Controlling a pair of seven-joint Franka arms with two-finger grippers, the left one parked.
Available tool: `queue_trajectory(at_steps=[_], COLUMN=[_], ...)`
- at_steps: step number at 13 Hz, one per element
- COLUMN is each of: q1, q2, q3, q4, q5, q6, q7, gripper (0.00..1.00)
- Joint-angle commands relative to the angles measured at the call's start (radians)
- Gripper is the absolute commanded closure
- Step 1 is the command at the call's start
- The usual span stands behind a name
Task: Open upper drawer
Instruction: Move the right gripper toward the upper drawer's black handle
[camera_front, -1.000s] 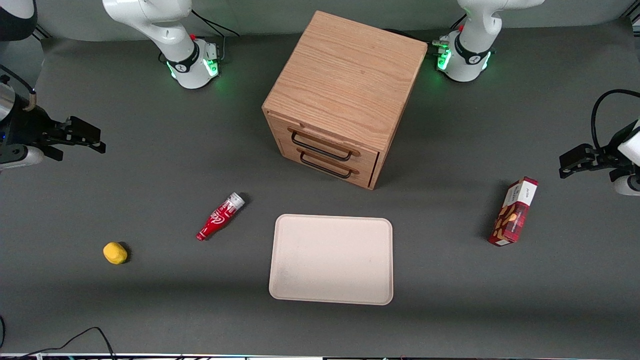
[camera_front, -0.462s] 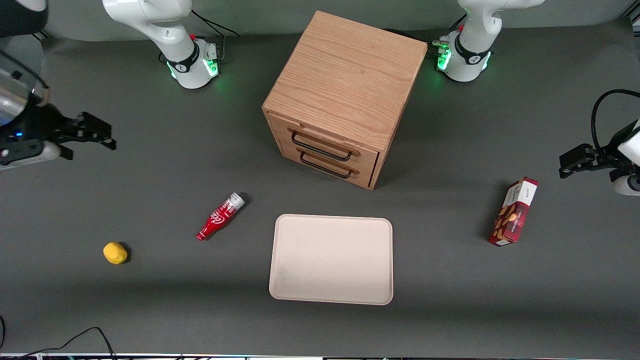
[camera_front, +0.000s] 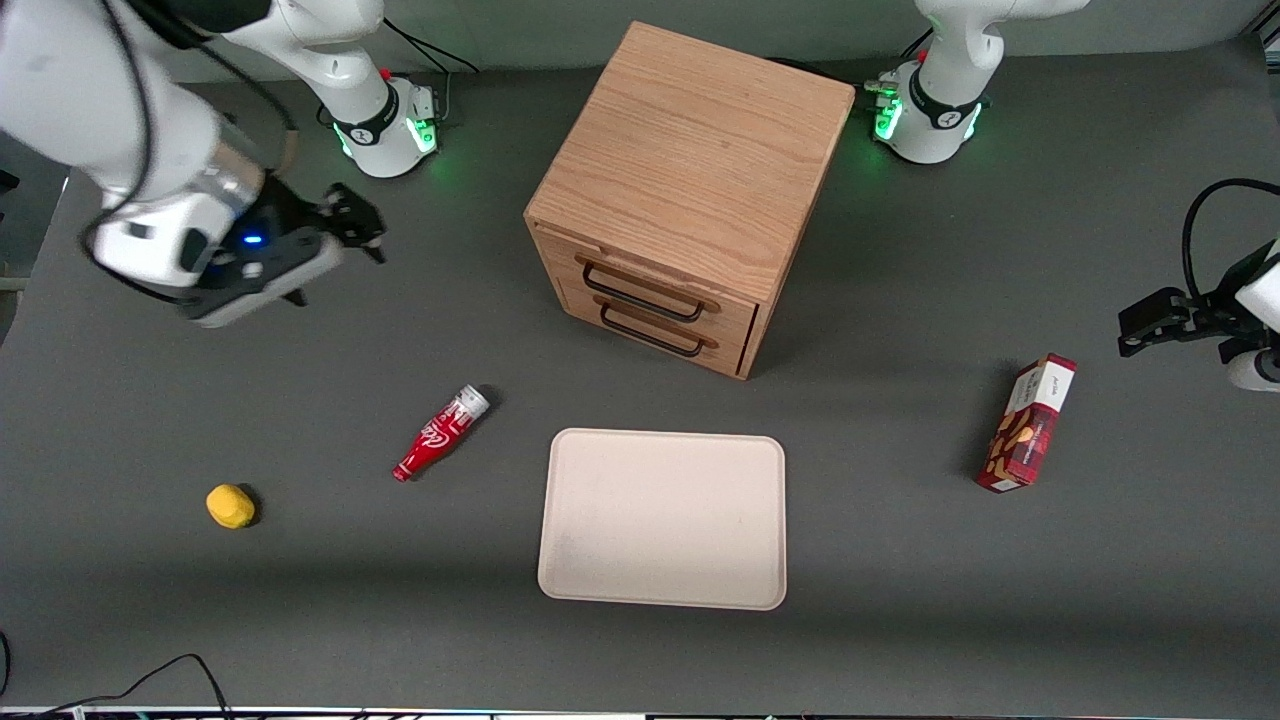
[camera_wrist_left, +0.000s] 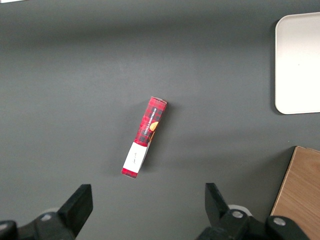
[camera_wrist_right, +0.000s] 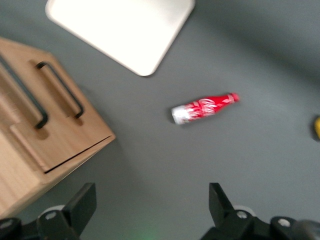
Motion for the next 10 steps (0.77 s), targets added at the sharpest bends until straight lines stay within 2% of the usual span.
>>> queue_trajectory(at_steps=[1, 4, 10], q1=[0.030, 0.051, 0.203], q2=[0.122, 0.224, 0.311], q3=[0.100, 0.174, 0.180], q4=[0.110, 0.167, 0.164], q5=[-0.083, -0.099, -0.182], q6=[0.004, 0.067, 0.225], q7=[-0.031, -0.025, -0.018], gripper=[0.00, 0.00, 0.00])
